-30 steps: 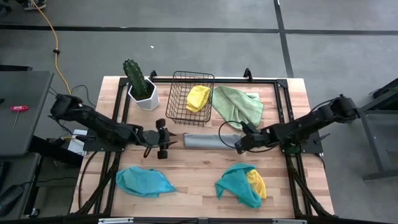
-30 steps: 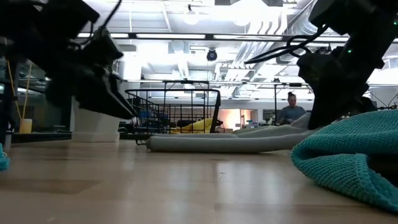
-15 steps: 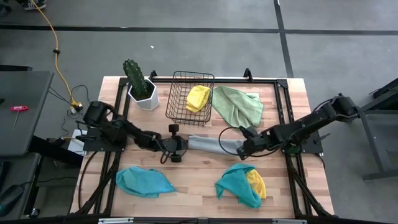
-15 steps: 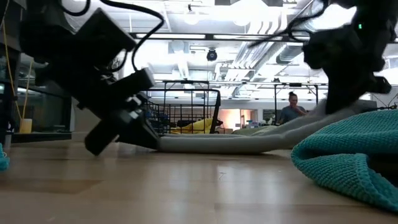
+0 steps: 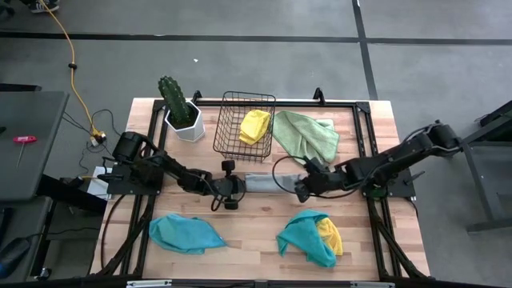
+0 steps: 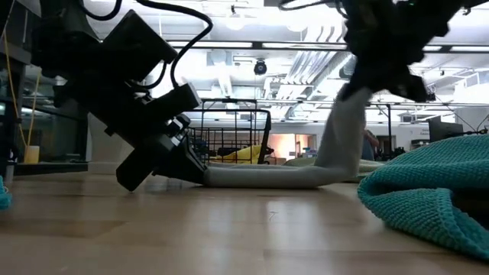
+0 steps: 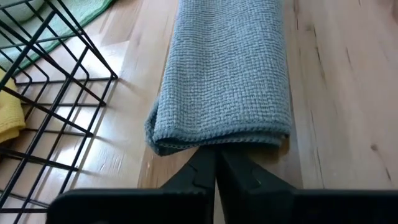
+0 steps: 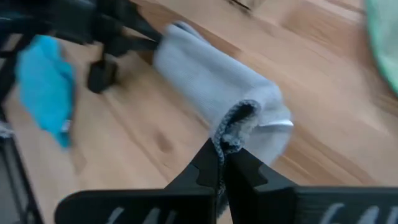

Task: Fold microfiber towels
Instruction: Fold the gray microfiber cloth

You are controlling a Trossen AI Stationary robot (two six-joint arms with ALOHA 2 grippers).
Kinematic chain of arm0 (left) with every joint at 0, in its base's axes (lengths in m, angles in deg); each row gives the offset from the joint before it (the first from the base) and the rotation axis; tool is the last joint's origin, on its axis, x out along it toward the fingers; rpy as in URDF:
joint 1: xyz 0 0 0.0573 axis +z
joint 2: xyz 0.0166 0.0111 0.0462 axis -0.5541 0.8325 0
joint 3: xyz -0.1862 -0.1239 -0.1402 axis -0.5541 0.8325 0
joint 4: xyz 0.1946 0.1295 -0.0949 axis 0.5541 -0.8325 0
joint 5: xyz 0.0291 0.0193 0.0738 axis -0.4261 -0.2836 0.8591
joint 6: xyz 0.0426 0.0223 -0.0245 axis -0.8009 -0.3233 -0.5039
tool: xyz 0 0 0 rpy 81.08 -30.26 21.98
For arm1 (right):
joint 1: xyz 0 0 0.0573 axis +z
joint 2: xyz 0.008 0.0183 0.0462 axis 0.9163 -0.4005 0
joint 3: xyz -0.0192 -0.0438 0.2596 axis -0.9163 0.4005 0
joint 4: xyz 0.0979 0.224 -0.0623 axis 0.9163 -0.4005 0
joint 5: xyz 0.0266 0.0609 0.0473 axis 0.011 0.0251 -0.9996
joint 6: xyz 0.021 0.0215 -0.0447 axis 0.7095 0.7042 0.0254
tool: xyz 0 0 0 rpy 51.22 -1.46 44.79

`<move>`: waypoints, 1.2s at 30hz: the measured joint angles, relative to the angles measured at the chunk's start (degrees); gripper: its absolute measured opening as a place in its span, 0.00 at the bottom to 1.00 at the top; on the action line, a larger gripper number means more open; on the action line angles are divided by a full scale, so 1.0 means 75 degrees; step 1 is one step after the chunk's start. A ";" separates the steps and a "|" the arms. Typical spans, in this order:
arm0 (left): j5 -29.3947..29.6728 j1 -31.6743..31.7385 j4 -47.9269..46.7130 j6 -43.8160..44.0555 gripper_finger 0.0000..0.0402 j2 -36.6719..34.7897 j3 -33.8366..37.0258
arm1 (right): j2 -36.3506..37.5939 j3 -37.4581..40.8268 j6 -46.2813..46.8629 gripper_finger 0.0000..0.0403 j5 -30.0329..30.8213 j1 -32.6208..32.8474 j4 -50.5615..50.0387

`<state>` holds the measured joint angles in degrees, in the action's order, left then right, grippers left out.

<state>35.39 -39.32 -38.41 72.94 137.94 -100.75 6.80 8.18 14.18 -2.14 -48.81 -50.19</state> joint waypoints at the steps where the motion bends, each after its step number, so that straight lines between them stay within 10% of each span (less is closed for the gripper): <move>1: -0.0005 0.0000 -0.0005 0.0003 0.00 0.0000 0.0004 | -0.0072 0.0003 -0.0110 0.00 0.0005 -0.0013 0.0261; 20: -0.0071 0.0000 0.0039 0.0006 0.00 0.0019 0.0015 | -0.3335 0.0017 -0.1108 0.00 0.0135 -0.0689 0.5254; 36: -0.0113 0.0000 0.0141 0.0006 0.00 0.0026 0.0020 | -0.3836 0.0015 -0.1457 0.00 -0.0123 -0.1004 0.6960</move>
<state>34.55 -39.32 -37.35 72.98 138.14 -100.59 -21.97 8.29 3.25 -3.06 -56.35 2.01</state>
